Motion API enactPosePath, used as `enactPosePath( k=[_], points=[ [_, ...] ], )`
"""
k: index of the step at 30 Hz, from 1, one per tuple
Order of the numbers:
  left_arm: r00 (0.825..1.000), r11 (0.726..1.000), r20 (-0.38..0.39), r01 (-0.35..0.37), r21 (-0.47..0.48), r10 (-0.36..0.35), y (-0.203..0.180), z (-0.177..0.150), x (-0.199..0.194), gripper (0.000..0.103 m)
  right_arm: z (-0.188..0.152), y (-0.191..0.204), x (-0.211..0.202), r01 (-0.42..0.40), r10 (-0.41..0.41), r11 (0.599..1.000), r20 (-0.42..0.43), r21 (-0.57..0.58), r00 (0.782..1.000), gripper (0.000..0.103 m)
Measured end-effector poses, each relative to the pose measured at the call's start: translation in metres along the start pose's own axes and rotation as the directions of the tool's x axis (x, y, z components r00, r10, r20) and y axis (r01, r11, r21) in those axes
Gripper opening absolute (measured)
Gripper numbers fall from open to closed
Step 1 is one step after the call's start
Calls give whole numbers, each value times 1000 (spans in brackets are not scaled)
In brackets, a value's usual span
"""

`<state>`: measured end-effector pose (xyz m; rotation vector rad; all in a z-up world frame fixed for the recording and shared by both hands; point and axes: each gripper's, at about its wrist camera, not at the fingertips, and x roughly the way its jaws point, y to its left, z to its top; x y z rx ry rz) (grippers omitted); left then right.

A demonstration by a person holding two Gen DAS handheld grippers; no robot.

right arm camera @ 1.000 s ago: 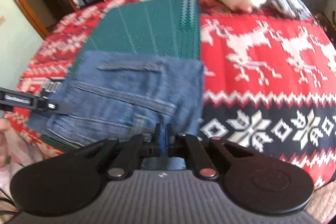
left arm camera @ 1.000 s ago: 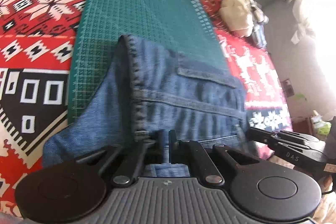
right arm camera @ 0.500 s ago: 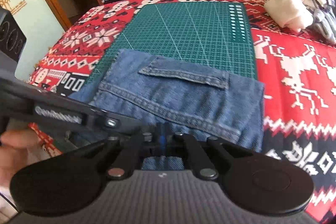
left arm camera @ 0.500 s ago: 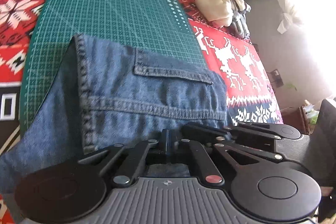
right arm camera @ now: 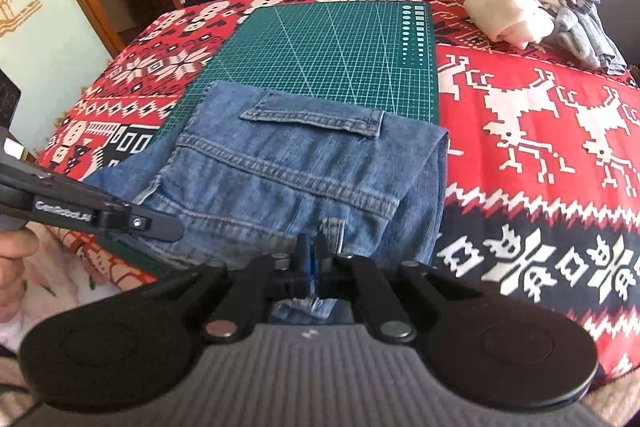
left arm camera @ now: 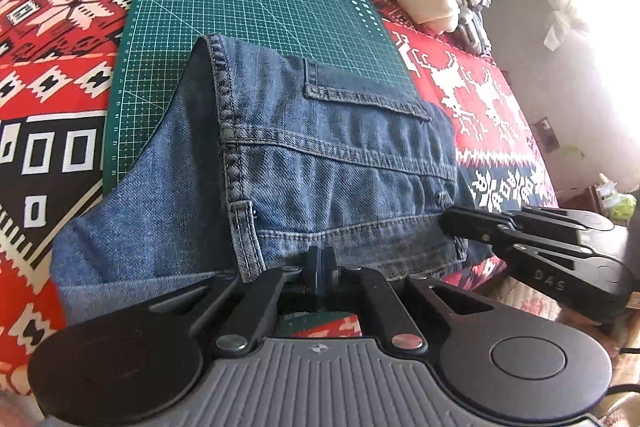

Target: Fold clothes

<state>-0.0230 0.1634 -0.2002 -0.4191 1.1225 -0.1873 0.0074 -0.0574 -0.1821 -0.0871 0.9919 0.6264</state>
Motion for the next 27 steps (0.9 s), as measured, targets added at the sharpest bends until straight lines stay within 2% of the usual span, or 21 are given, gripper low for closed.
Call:
enactPosePath(
  k=[6,8,13,17,20,22,24,27],
  points=[
    [1000,999,-5,0,35,1,-9,0,4,3,1,23,8,-34,32,999,-33,-43,999,4],
    [1000,998,-7,-16,56,16,-10,-1,6,5,-2,22,14,-32,29,998,-48,-45,998,3],
    [999,992,0,-45,118,46,-8,-7,3,3,-13,14,10,-62,60,994,-23,-86,998,0],
    [999,989,2,-54,137,55,-5,-8,0,3,-11,8,6,-72,70,996,-38,-56,997,0],
    [997,987,5,-71,144,71,-6,-9,-6,3,-9,5,-3,-51,49,998,-45,-41,998,0],
    [997,986,8,-80,148,80,-7,-10,-11,3,-9,2,-10,-39,37,999,-43,-33,998,3],
    [998,987,11,-63,147,62,-12,-9,-10,3,-8,-2,-17,-8,7,1000,-37,-23,999,9],
    [999,989,14,-32,146,30,-21,-5,-6,4,-5,-10,-22,6,-6,1000,-28,5,1000,12]
  ],
)
